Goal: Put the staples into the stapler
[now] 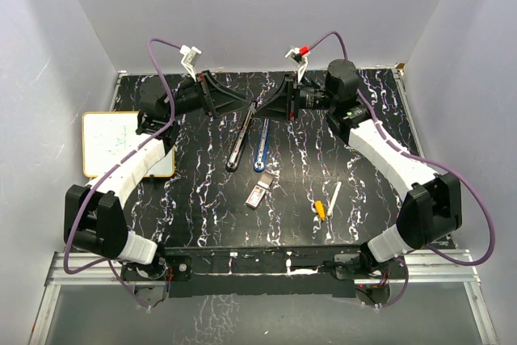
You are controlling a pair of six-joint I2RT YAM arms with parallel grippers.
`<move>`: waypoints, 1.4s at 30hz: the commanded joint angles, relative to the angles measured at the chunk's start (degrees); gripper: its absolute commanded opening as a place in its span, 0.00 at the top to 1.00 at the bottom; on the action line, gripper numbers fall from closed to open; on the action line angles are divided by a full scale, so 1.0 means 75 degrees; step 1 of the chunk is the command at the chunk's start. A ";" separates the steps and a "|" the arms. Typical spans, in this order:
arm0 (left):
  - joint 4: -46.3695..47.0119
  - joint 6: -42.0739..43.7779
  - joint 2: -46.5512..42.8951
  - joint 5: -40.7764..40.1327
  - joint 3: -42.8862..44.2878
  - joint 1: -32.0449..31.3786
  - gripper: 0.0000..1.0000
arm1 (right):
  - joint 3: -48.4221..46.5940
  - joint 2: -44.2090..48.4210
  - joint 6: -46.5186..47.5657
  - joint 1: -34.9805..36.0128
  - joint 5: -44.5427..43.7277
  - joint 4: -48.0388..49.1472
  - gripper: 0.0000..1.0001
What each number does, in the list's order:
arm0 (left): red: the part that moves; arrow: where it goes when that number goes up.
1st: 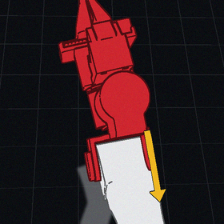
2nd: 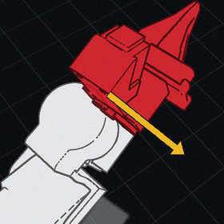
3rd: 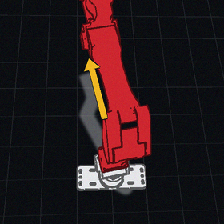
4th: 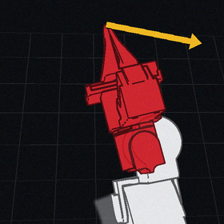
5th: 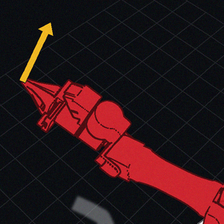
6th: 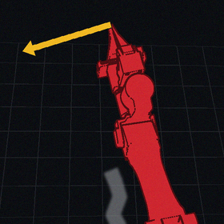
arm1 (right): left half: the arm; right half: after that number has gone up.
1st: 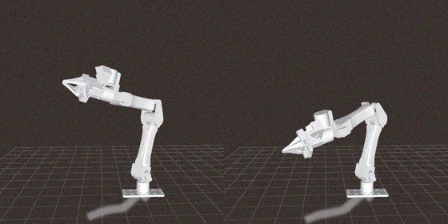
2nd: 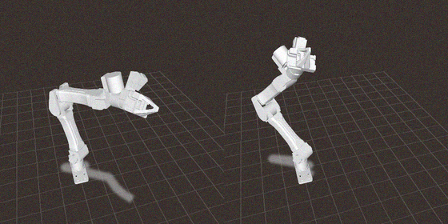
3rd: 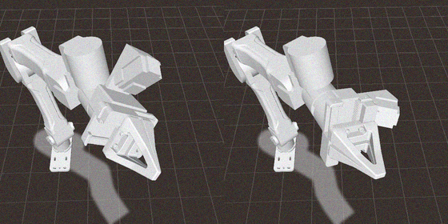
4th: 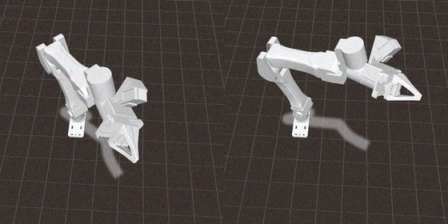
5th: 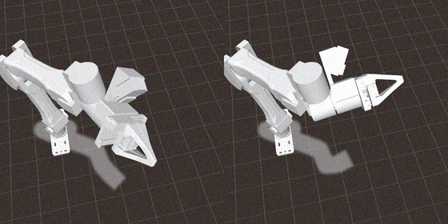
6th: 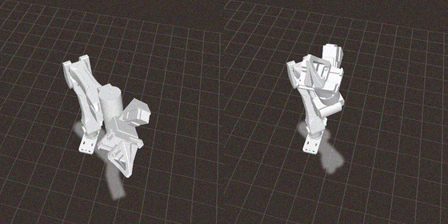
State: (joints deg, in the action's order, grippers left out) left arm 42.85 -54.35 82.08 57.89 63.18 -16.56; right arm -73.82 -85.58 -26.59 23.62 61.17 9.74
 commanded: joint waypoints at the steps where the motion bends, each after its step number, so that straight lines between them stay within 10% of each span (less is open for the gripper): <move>1: 0.0780 -0.0355 -0.0206 0.0031 -0.0218 0.0037 0.16 | -0.0154 -0.0045 -0.0650 0.0003 0.0239 0.1069 0.86; 42: 0.1076 -0.0287 -0.0069 -0.0113 -0.0349 -0.0230 0.51 | 0.0269 -0.0272 -0.1527 0.0156 -0.0088 0.2487 0.86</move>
State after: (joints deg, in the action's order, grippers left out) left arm 51.05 -58.72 82.35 57.43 60.82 -18.13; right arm -71.46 -88.14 -37.74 24.64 61.63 25.12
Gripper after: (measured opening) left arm 0.500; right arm 0.185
